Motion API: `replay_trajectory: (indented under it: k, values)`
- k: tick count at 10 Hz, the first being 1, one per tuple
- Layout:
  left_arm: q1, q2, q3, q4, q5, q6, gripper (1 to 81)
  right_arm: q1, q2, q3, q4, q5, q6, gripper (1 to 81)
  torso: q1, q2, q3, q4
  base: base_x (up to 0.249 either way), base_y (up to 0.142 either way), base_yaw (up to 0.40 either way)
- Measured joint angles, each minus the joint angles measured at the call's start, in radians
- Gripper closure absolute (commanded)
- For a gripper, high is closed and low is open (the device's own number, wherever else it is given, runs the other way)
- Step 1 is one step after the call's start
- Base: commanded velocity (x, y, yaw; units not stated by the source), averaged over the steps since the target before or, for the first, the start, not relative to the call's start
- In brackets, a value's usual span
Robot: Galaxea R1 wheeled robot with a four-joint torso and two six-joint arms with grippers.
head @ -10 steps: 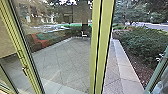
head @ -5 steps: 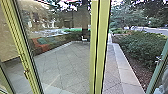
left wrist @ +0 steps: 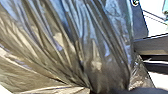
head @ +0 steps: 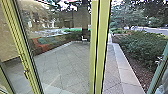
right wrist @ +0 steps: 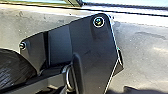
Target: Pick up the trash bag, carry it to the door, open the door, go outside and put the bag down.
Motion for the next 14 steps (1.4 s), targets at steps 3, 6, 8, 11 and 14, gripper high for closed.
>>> replay_trajectory:
  k: [3,6,8,11,14]
  values:
    - [-0.009,-0.002,0.0,0.0,-0.024,0.0,81.1,-0.029,0.124,-0.194,-0.029,0.007,-0.001,1.0,0.0,0.0,0.0,0.0,0.0,0.0,0.0]
    - [-0.011,-0.002,0.0,0.0,-0.026,0.0,81.1,-0.063,0.244,-0.338,-0.053,0.02,-0.002,1.0,0.0,0.0,0.0,0.0,0.0,0.0,0.0]
    - [-0.011,0.003,0.0,0.0,-0.026,0.0,81.1,-0.105,0.288,-0.35,-0.083,0.024,-0.003,1.0,0.0,0.0,0.001,0.0,0.0,0.0,0.0]
    - [-0.011,0.004,0.0,0.009,-0.022,0.001,81.1,-0.102,0.302,-0.362,-0.108,0.026,-0.002,1.0,0.0,-0.001,0.001,0.0,0.0,0.0,0.0]
    - [-0.011,0.004,0.0,0.018,-0.018,0.001,81.1,-0.102,0.31,-0.362,-0.118,0.027,-0.008,1.0,0.0,-0.001,0.001,0.0,0.0,0.0,-0.043]
